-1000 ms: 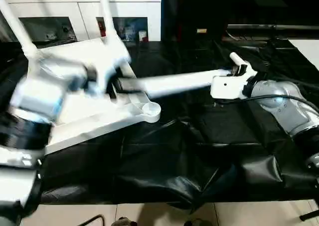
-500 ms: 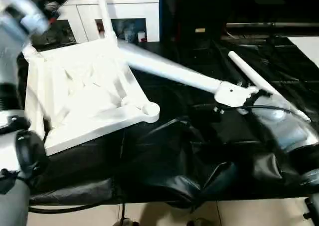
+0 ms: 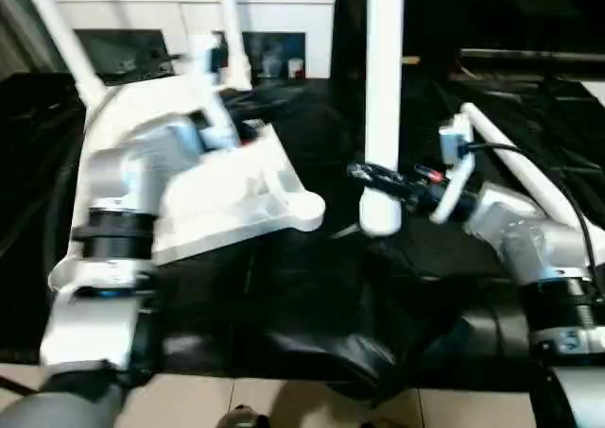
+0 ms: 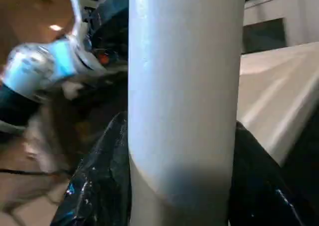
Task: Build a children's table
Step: Pick table leg
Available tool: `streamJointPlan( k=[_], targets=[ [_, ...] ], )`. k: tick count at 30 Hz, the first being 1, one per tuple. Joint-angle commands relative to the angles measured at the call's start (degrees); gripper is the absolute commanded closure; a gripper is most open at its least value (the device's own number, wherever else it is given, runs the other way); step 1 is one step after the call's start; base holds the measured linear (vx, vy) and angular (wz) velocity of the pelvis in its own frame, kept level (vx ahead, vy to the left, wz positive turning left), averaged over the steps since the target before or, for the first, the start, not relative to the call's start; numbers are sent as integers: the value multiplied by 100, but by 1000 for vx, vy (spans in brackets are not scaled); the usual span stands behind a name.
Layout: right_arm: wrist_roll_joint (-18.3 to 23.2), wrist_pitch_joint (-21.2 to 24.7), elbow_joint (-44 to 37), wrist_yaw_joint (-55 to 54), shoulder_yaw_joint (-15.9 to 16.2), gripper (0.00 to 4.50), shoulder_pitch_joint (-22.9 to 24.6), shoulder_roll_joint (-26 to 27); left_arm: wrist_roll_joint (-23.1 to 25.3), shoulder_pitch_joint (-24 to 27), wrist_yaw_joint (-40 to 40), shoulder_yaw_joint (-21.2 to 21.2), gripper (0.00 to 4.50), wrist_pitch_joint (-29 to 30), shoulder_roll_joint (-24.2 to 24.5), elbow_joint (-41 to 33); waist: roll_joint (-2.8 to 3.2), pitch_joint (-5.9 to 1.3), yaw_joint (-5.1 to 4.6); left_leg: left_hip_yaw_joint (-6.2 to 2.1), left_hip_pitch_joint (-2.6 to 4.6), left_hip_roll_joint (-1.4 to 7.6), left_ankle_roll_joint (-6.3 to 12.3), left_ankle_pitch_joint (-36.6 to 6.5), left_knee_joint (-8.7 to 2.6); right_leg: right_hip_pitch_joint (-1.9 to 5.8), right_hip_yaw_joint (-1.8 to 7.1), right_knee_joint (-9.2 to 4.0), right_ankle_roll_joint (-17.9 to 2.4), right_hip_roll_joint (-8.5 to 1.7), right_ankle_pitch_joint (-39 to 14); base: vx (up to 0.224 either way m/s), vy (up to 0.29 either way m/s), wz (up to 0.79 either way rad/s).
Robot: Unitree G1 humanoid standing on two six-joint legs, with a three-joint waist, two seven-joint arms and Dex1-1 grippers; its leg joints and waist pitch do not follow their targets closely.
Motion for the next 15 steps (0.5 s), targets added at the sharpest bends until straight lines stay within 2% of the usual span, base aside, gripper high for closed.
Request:
streamJointPlan(
  k=[1,3,5,7,9,10,11,12,13,14,15],
  targets=[
    [380,351,-290,88,-132,263,-159,-56,-278,-74,104,87,178,197,-226,-372,-228,-516,16,-26,54,204,399,-553,-387,378,218,-437,-1374,-372,-1276,0,0,0],
    [427,406,-319,76,-134,263,-164,-57,-276,-67,120,65,178,232,-279,-431,-194,-520,36,-38,64,210,401,-497,-384,368,219,-431,-1333,-383,-1316,0,0,0],
    [511,545,-425,107,-78,263,-148,-103,-325,-31,56,-3,178,348,-332,-536,-202,-510,-3,-45,67,200,395,-531,-395,347,209,-462,-1186,-360,-1485,0,0,0],
    [547,767,-605,207,-9,263,-100,-149,-291,74,143,-130,178,278,-397,-615,-272,-507,-5,-39,75,200,393,-522,-400,351,214,-471,-1152,-352,-1520,0,0,0],
    [514,819,-675,254,38,263,-72,-152,-158,159,192,-268,178,175,-403,-639,-252,-509,18,-50,71,213,391,-467,-408,341,216,-457,-1089,-359,-1541,0,0,0],
    [222,667,-675,102,136,263,-85,-120,-86,225,252,-429,178,293,-396,-695,-269,-515,16,-55,80,231,350,-473,-419,329,216,-455,-1064,-364,-1514,0,0,0],
    [212,661,-674,97,139,263,-85,-119,-85,227,254,-433,178,298,-396,-697,-284,-512,6,-55,79,235,326,-466,-426,322,214,-453,-1066,-359,-1484,0,0,0],
    [-22,521,-653,-99,215,263,-113,-83,-48,251,360,-470,178,313,-436,-727,-300,-514,0,-51,85,232,280,-478,-429,318,215,-455,-1074,-361,-1458,0,0,0],
    [-81,487,-647,-151,234,263,-122,-73,-38,257,390,-477,178,315,-448,-734,-285,-507,-6,-55,95,233,220,-524,-434,309,214,-459,-1070,-362,-1487,0,0,0],
    [-429,171,-596,-490,354,263,-173,11,48,260,538,-495,178,292,-506,-723,-299,-504,-10,-53,90,240,174,-534,-435,307,224,-460,-1062,-379,-1481,0,0,0],
    [-601,17,-560,-739,390,263,-202,87,69,266,645,-479,178,297,-574,-715,-299,-504,-10,-53,90,240,174,-534,-435,307,224,-460,-1062,-379,-1481,0,0,0]
  ],
)
